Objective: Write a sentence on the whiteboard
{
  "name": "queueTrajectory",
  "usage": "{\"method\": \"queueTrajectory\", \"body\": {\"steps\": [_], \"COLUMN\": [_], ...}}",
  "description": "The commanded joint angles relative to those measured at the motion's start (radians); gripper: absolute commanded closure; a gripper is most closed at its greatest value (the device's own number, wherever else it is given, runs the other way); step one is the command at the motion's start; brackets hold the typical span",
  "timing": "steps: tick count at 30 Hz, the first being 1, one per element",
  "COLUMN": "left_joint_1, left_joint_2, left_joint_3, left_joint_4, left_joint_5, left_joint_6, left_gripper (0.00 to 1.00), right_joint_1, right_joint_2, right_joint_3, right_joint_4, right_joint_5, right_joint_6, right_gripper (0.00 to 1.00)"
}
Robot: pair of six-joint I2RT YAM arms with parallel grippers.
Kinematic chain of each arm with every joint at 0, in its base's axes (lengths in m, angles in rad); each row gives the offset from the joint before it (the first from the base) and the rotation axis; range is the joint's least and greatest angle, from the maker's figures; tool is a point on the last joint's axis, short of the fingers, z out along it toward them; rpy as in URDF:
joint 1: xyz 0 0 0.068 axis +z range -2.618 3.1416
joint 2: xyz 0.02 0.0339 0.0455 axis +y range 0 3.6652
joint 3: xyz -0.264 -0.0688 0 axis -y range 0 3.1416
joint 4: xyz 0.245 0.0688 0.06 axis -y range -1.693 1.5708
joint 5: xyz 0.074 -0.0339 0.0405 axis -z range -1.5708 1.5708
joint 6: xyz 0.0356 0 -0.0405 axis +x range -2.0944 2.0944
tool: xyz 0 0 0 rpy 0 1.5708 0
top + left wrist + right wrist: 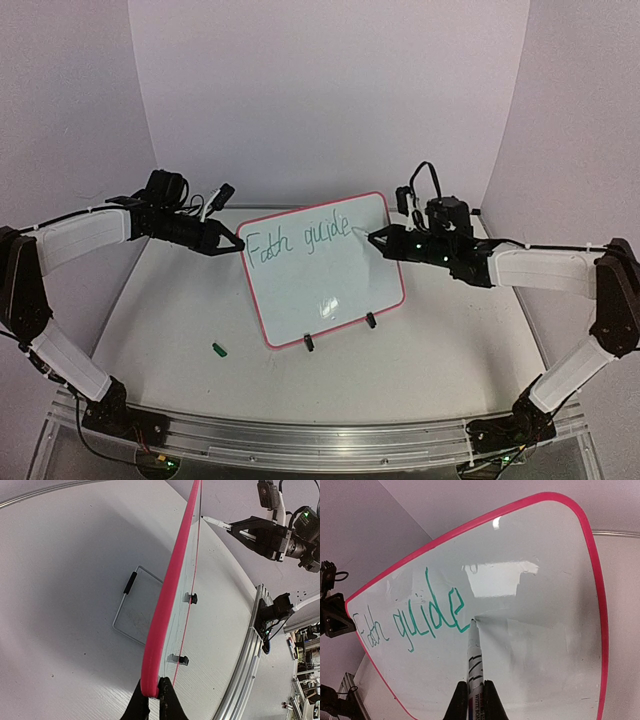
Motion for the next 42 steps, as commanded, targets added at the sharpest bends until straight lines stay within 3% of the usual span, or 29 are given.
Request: {"method": "queueTrajectory", "body": {"steps": [1, 22, 42], "left_joint_1": [-0.056, -0.058, -0.059], "left_joint_2": [0.050, 0.052, 0.052], "left_joint_3": [-0.014, -0.014, -0.014], "left_joint_4": [-0.100, -0.104, -0.104], "left_joint_5": [-0.066, -0.067, -0.067], "left_joint_6": [0.091, 0.093, 0.093], "left_gripper": [1.00, 1.00, 1.00], "right_joint_1": [-0.003, -0.008, -0.011], "right_joint_2": [-0.064, 0.040, -0.021], "right_joint_3": [0.047, 0.125, -0.020], "right_joint_4": [0.016, 0.016, 0.013], "right_joint_5": [0.018, 0.033, 0.038], "right_joint_6": [-0.017, -0.031, 0.018], "right_gripper": [1.00, 1.00, 1.00]}}
